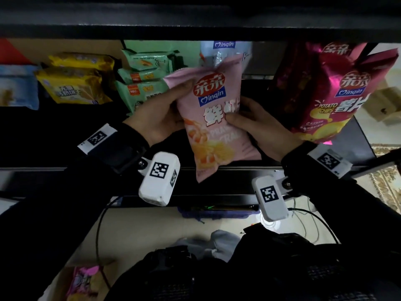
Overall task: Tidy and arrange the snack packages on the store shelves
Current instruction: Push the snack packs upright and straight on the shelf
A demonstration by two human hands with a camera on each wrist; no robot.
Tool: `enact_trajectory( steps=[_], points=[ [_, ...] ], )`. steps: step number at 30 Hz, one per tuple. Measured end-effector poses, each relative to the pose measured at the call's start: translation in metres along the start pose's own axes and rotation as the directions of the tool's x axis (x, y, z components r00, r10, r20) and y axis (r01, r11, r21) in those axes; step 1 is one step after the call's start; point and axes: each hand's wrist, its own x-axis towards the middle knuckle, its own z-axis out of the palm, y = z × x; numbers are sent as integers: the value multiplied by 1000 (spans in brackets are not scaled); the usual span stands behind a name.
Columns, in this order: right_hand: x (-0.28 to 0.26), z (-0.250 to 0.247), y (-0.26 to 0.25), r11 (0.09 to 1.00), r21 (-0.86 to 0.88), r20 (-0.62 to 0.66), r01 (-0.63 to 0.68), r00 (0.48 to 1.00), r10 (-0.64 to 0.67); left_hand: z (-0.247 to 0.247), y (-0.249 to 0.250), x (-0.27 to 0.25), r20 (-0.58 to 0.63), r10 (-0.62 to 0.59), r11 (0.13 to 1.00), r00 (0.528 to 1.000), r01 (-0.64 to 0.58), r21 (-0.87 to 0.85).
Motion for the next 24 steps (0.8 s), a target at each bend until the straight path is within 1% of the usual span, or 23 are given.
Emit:
enact_trajectory(
  steps=[1, 3, 5, 7, 9, 10, 12, 13, 14, 16, 17, 18, 19, 20, 21, 22, 23, 24],
  points=[
    [-1, 1, 2, 1000, 0, 6, -23, 1000, 23, 0, -1, 0, -4, -50, 998, 999, 50, -44],
    [-1, 3, 4, 998, -26, -21, -58, 998, 57, -1, -4, 0, -7, -103, 985, 995, 101, -140],
    [-2, 4, 4, 997, -56, -76, -57, 996, 53, -2, -7, 0, 1, -118, 967, 993, 115, -228],
    [-4, 5, 3, 997, -82, -92, -13, 996, 5, -2, -12, 0, 13, -98, 951, 995, 97, -295],
    [-5, 8, 0, 993, -111, -28, 36, 999, -39, -1, -17, 0, 20, -79, 929, 997, 81, -360],
    [-7, 10, -1, 989, -144, 38, 44, 999, -39, -2, -20, 1, 15, -84, 917, 996, 83, -390],
    [-8, 12, -4, 963, -266, 149, 38, 989, 2, -2, -25, 2, -9, -102, 896, 995, 88, -436],
    [-8, 11, -4, 942, -333, 168, 41, 986, 17, -1, -27, 2, -24, -109, 889, 994, 87, -449],
    [-8, 10, -5, 918, -393, 153, 49, 988, 13, 1, -28, 2, -36, -116, 889, 993, 87, -449],
    [-9, 9, -9, 874, -483, 30, 50, 999, -40, 4, -29, 3, -43, -118, 899, 992, 88, -430],
    [-10, 9, -10, 846, -531, -43, 53, 995, -89, 6, -28, 2, -57, -113, 909, 992, 80, -409],
    [-10, 9, -12, 805, -589, -108, 68, 981, -162, 8, -26, 0, -75, -114, 914, 991, 75, -398],
    [-10, 9, -13, 751, -654, -152, 92, 956, -250, 10, -24, -2, -64, -119, 907, 991, 82, -412],
    [-10, 11, -15, 684, -719, -159, 124, 929, -335, 12, -22, -5, -26, -108, 908, 994, 88, -411],
    [-10, 13, -18, 612, -773, -124, 165, 908, -401, 16, -21, -7, 14, -77, 917, 997, 77, -392],
    [-10, 16, -21, 546, -812, -55, 208, 903, -426, 20, -19, -9, 67, -41, 927, 997, 63, -370],
    [-11, 17, -22, 510, -821, 28, 257, 910, -414, 24, -19, -11, 114, -22, 926, 993, 63, -372],
    [-12, 19, -22, 523, -796, 107, 303, 922, -372, 26, -19, -13, 180, -24, 914, 983, 94, -394]
  ],
)
